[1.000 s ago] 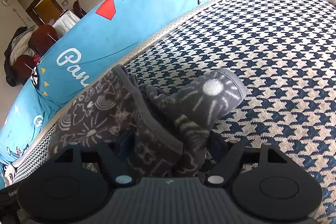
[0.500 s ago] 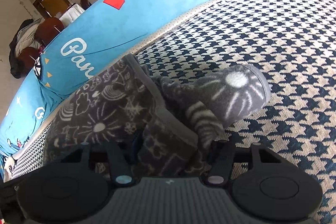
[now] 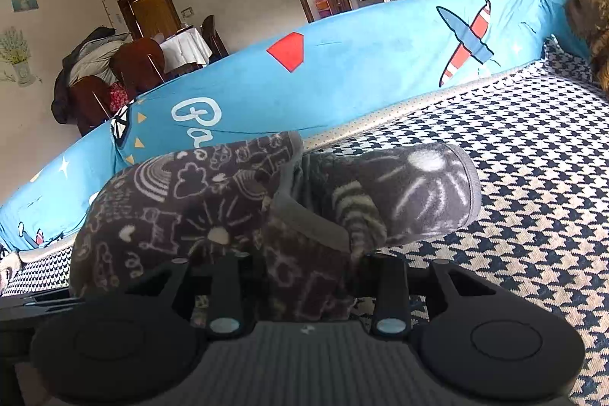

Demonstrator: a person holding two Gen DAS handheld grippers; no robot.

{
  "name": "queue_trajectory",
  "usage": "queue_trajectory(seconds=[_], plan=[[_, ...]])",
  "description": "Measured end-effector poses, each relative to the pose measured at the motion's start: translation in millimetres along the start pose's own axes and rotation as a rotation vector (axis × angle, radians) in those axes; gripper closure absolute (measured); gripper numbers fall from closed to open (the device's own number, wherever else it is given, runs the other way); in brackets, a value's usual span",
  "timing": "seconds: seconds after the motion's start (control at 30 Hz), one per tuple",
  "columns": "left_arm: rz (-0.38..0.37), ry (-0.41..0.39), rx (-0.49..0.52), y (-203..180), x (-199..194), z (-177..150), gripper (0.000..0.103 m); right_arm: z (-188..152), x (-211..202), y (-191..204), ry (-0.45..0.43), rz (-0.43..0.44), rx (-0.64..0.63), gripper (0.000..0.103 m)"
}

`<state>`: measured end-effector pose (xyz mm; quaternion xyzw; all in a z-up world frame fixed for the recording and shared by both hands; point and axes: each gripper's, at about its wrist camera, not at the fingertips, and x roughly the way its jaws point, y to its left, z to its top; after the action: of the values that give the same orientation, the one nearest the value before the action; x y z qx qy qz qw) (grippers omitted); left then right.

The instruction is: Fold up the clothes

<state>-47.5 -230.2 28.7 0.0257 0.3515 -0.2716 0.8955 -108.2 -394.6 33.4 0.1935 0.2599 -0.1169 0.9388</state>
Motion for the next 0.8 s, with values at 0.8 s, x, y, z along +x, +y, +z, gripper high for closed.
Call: queue_trajectory(seconds=[0.8], plan=[[0.134, -0.057, -0.004, 39, -45, 3, 0.043, -7, 4, 51, -0.014, 0.087, -0.046, 0.067]])
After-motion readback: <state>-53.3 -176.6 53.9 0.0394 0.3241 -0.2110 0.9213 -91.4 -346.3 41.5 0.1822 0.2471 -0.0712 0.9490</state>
